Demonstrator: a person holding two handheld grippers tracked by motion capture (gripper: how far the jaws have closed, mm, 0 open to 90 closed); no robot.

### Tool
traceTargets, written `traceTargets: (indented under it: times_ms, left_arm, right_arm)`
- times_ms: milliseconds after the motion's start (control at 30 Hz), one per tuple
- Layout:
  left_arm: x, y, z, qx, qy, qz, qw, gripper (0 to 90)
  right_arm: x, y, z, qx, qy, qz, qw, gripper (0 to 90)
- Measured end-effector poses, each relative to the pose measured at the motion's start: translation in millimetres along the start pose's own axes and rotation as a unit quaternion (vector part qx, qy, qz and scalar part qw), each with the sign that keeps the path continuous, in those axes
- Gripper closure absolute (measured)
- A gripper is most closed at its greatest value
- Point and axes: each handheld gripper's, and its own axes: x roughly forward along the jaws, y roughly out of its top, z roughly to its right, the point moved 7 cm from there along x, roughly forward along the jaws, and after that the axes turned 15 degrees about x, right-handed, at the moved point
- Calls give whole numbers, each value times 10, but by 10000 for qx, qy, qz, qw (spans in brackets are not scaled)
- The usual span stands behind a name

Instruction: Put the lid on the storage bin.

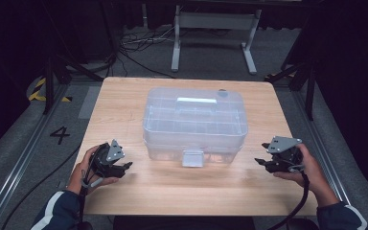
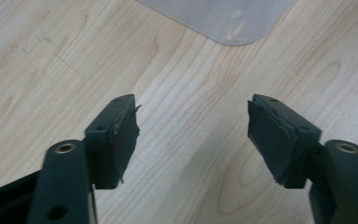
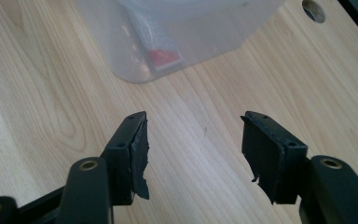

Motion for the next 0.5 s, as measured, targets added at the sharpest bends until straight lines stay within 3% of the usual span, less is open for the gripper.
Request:
traceTargets:
  times_ms: [500]
  left_arm:
    - [-23, -241, 39, -198, -133, -70, 9997, 234]
  right_arm:
    - [47, -427, 150, 448, -181, -72, 9988, 315]
